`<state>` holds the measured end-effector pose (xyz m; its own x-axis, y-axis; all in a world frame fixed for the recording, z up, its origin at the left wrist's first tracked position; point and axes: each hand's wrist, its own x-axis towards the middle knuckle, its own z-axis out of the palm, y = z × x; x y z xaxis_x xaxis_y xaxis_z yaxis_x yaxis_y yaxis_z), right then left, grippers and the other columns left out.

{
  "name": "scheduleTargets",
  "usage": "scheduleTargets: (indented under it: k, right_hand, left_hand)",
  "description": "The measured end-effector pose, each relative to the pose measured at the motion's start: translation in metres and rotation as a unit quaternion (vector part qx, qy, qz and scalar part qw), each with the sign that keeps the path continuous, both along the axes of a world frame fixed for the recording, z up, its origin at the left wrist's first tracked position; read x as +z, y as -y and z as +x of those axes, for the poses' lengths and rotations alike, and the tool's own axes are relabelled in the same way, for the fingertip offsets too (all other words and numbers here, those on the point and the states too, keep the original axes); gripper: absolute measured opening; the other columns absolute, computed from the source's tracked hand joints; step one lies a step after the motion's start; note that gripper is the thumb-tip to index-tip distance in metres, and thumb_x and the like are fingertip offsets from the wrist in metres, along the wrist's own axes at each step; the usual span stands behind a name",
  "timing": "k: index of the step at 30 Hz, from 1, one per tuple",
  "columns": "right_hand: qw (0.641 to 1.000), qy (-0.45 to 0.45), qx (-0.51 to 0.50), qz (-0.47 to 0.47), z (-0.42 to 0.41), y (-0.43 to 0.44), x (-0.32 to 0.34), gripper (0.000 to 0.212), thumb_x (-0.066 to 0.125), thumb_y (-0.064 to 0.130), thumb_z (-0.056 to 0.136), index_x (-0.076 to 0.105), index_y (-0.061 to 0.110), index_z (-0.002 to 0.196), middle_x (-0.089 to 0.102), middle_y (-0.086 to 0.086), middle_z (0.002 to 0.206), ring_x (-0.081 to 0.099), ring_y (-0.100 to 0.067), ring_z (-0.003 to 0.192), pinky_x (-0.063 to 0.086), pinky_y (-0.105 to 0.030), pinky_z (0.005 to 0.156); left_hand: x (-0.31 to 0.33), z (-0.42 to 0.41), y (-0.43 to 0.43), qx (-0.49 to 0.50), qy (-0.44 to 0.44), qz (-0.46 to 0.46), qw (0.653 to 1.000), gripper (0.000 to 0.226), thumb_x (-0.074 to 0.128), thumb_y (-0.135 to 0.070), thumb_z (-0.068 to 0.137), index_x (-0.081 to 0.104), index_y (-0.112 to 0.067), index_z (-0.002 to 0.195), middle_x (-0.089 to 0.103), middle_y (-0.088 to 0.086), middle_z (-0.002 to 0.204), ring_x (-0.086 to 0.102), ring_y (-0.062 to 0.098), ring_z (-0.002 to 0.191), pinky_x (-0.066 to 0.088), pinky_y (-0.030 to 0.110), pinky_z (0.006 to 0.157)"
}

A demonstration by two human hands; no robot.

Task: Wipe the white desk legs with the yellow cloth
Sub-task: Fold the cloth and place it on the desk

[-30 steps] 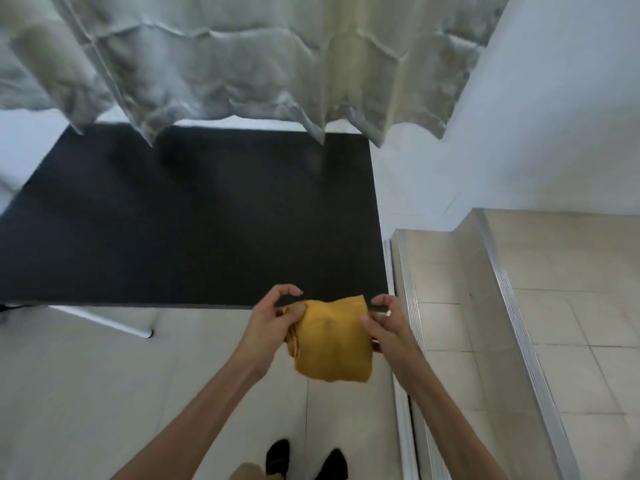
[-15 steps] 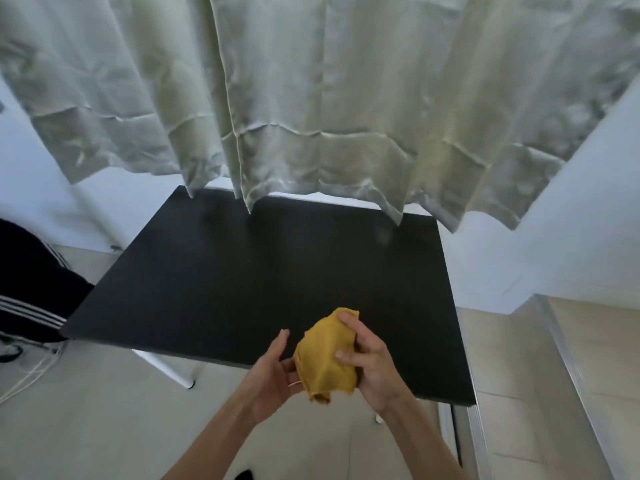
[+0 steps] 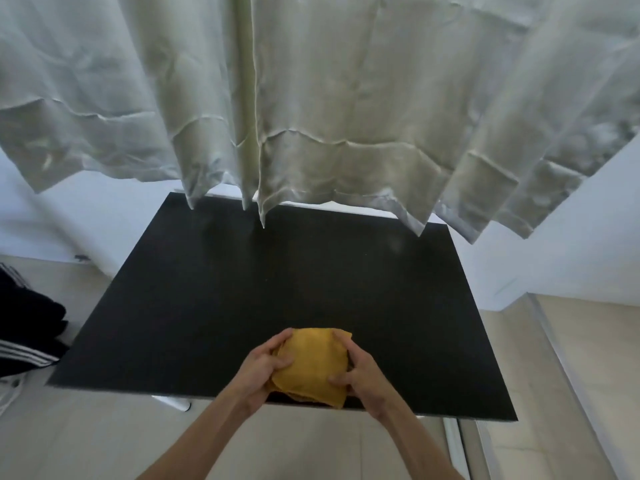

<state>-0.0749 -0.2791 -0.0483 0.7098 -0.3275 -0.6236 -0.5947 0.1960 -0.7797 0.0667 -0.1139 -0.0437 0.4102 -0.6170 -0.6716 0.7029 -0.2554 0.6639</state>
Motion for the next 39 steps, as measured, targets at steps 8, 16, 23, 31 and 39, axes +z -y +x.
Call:
scheduleTargets:
  k: [8,16,23,31,39]
  right_hand:
    - [0.990,-0.104,0.084,-0.051,0.015,0.005,-0.024,0.103,0.076,0.004,0.080,0.018,0.045,0.155,0.019,-0.001,0.156,0.036,-0.030,0.136,0.051,-0.048,0.102]
    - [0.948,-0.090,0.168,-0.254,0.032,0.018,-0.052,0.107,0.072,0.007,0.086,-0.002,0.033,0.158,-0.001,0.003,0.168,0.014,-0.026,0.153,0.025,-0.047,0.124]
    - [0.926,-0.101,0.201,-0.304,0.031,0.008,-0.077,0.108,0.071,0.010,0.088,-0.009,0.027,0.158,-0.016,0.002,0.167,0.014,-0.028,0.153,0.027,-0.043,0.123]
    - [0.868,-0.171,0.247,-0.395,0.030,0.005,-0.088,0.103,0.074,0.033,0.085,0.000,0.032,0.158,-0.018,-0.001,0.166,0.025,-0.042,0.146,0.034,-0.053,0.117]
    - [0.886,-0.155,0.172,-0.402,0.016,-0.001,-0.070,0.091,0.071,0.032,0.087,0.013,0.031,0.157,-0.009,0.000,0.168,0.020,-0.042,0.149,0.023,-0.056,0.122]
  left_hand:
    - [-0.028,0.011,0.004,-0.153,0.140,0.105,0.973,0.083,0.064,-0.003,0.087,0.027,-0.037,0.153,0.047,-0.001,0.125,0.062,0.025,0.108,0.057,0.044,0.092]
    - [-0.050,0.007,0.020,-0.229,0.304,0.157,0.911,0.099,0.063,-0.001,0.087,0.001,-0.033,0.157,0.035,-0.006,0.126,0.050,0.013,0.109,0.055,0.028,0.083]
    - [-0.081,0.009,0.023,-0.312,0.436,0.246,0.807,0.100,0.066,-0.017,0.087,-0.005,-0.031,0.155,0.039,0.005,0.148,0.053,0.022,0.118,0.053,0.037,0.094]
    - [-0.092,0.014,0.026,-0.382,0.475,0.314,0.728,0.113,0.074,-0.037,0.082,-0.013,-0.031,0.154,-0.020,0.004,0.164,0.059,0.024,0.111,0.056,0.037,0.087]
    - [-0.079,0.010,0.015,-0.367,0.541,0.316,0.688,0.100,0.067,-0.045,0.086,-0.006,-0.033,0.154,-0.012,0.008,0.165,0.057,0.014,0.081,0.051,0.027,0.067]
